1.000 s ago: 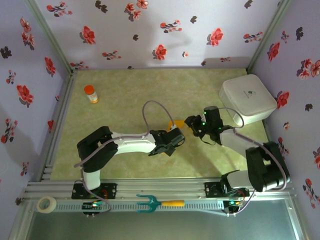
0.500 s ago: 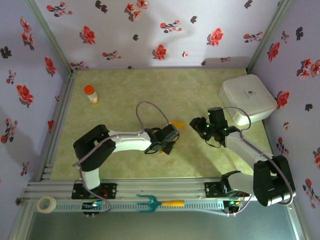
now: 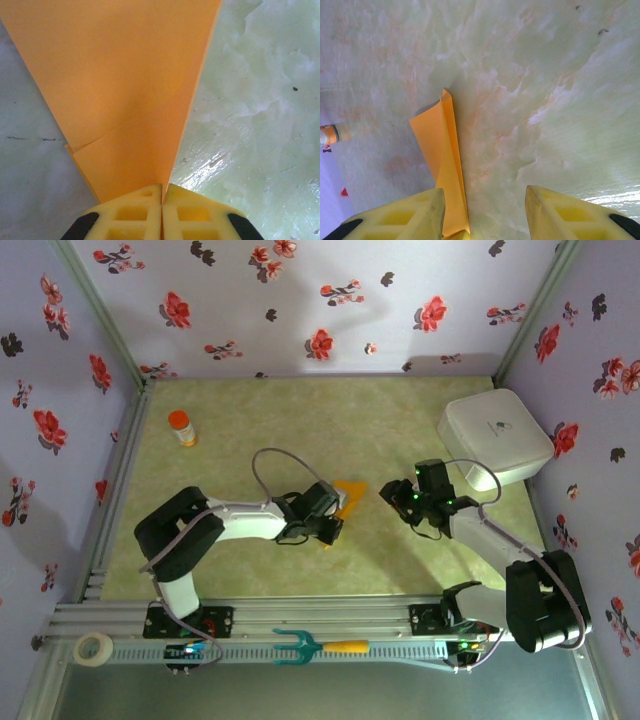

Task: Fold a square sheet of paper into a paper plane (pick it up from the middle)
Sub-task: Fold the wing for the fifth time at the center of the table.

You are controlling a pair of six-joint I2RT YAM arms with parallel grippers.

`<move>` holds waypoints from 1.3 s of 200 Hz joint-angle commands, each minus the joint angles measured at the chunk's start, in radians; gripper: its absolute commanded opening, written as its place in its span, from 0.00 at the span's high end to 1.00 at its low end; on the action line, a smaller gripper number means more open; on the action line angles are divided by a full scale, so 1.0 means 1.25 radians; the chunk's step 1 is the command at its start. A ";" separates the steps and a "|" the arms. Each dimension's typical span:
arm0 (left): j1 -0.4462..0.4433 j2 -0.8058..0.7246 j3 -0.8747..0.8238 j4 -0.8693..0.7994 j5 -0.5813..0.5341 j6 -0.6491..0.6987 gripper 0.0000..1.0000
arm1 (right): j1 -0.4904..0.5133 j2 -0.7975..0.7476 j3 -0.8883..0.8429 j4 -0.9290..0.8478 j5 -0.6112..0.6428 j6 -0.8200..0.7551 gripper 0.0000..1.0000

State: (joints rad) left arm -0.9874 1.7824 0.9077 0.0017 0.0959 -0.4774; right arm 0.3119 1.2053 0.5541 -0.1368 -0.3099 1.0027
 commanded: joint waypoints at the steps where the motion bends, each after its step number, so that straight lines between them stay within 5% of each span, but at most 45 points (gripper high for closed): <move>1: 0.018 -0.018 -0.028 0.059 0.068 -0.028 0.91 | -0.004 -0.002 -0.013 0.036 -0.002 0.011 0.53; 89: 0.066 -0.031 -0.187 0.348 0.204 -0.042 0.93 | 0.074 -0.032 -0.089 0.223 0.039 -0.056 0.62; 143: 0.072 -0.008 -0.210 0.434 0.267 -0.054 0.95 | 0.111 0.005 -0.087 0.301 -0.044 -0.062 0.68; 260: 0.084 0.041 -0.161 0.367 0.327 -0.078 0.97 | 0.154 0.036 -0.104 0.317 -0.077 -0.065 0.77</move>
State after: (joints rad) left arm -0.8867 1.8061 0.6807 0.4881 0.4736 -0.5636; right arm 0.4980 1.2526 0.4431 0.2592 -0.4007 0.9413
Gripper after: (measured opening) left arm 0.061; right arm 0.233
